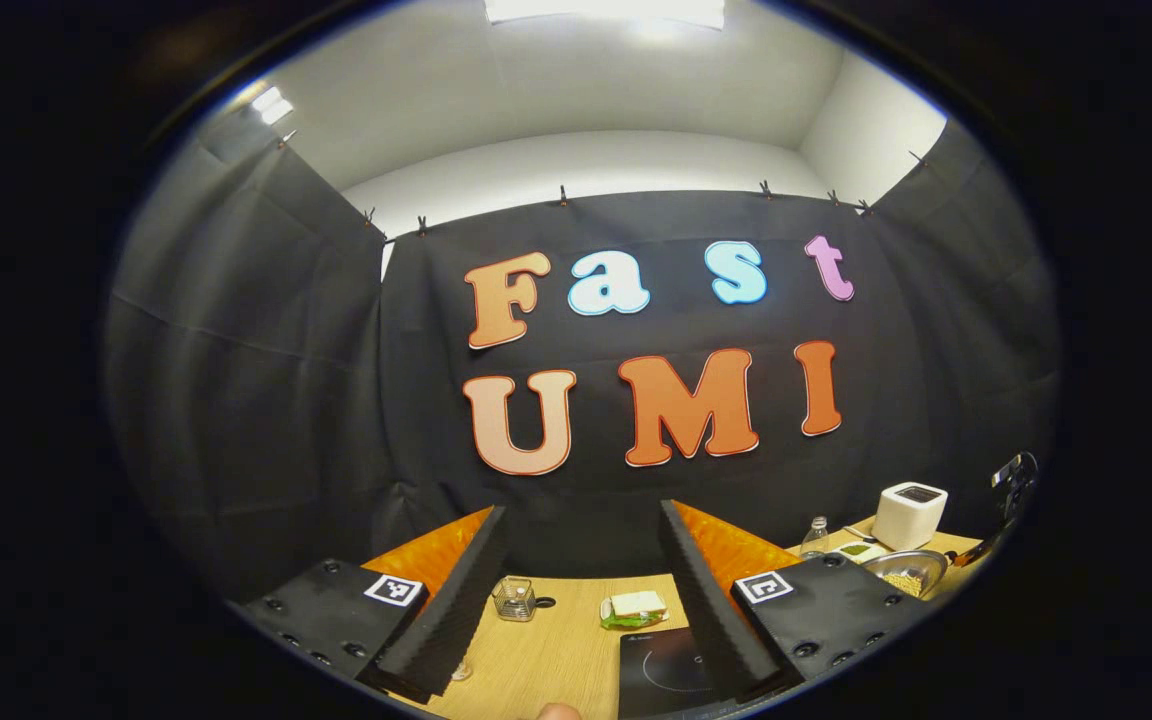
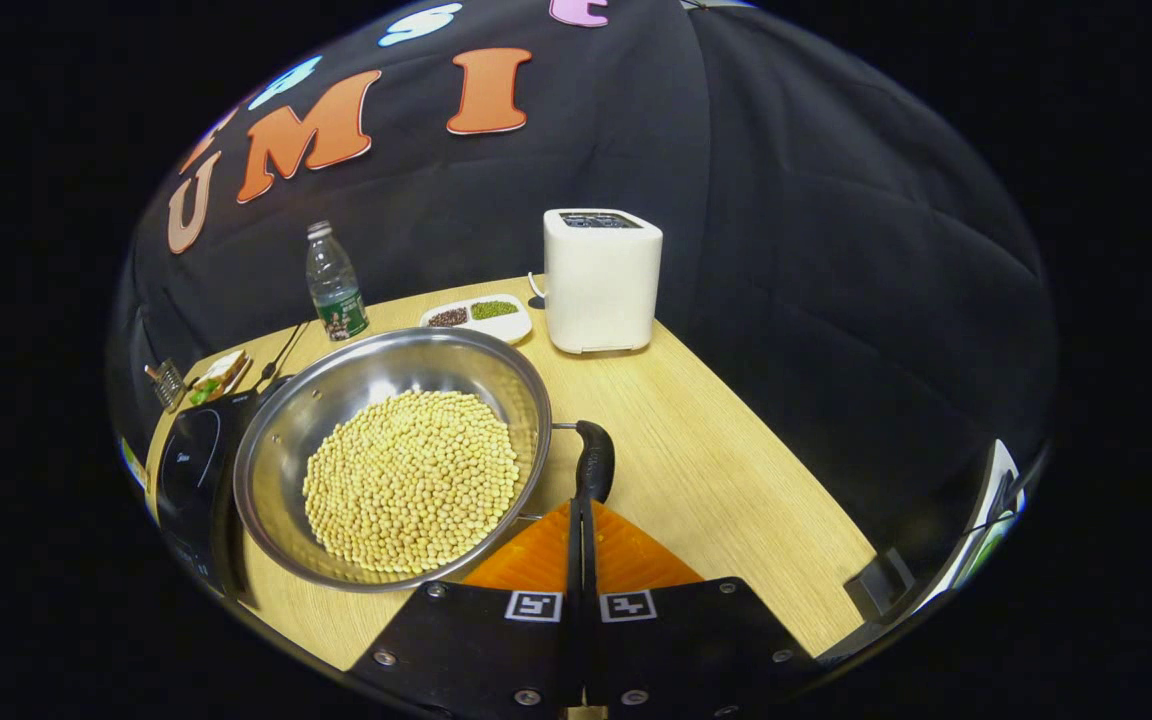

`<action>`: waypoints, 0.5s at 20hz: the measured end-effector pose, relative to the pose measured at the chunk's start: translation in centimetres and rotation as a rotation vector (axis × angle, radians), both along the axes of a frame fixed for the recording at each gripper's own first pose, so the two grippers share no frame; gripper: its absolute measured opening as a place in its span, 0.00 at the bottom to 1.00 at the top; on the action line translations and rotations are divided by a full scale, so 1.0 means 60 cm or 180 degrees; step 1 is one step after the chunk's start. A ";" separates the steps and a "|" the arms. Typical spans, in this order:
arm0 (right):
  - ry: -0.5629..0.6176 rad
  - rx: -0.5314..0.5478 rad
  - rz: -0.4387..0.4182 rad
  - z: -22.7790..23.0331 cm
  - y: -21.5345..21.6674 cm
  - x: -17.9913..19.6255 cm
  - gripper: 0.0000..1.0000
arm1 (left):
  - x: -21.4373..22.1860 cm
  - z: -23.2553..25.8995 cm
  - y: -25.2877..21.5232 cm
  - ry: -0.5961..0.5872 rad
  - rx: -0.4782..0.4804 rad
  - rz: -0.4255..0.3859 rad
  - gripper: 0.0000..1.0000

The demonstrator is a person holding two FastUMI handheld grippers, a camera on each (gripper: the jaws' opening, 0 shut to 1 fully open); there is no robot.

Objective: First push the handle of the pot to place it horizontally, then grasp the pot with both hands and set it on the induction cooktop.

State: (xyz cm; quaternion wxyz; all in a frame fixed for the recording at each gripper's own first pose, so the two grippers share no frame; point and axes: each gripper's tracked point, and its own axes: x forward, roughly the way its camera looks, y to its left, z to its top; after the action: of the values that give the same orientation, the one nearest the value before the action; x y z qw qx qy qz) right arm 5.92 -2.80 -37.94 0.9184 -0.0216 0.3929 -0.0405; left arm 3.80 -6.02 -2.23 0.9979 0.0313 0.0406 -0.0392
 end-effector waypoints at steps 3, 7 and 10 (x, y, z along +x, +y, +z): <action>0.0002 0.0000 -0.0047 -0.013 -0.010 0.024 0.00 | 0.004 -0.022 -0.023 0.0137 -0.0061 -0.0090 1.00; -0.0015 0.0005 -0.0069 -0.023 -0.011 0.054 0.00 | 0.015 -0.050 -0.056 0.0251 -0.0083 -0.0176 1.00; -0.0021 0.0107 -0.0145 -0.026 -0.019 0.080 0.00 | 0.020 -0.076 -0.096 0.0321 -0.0095 -0.0267 1.00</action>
State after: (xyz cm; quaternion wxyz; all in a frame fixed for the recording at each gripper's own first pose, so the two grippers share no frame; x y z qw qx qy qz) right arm 10.71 -3.96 -39.52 0.9188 0.0030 0.3908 -0.0549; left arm 5.01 -11.77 -6.79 0.9924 0.0162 0.0889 -0.0831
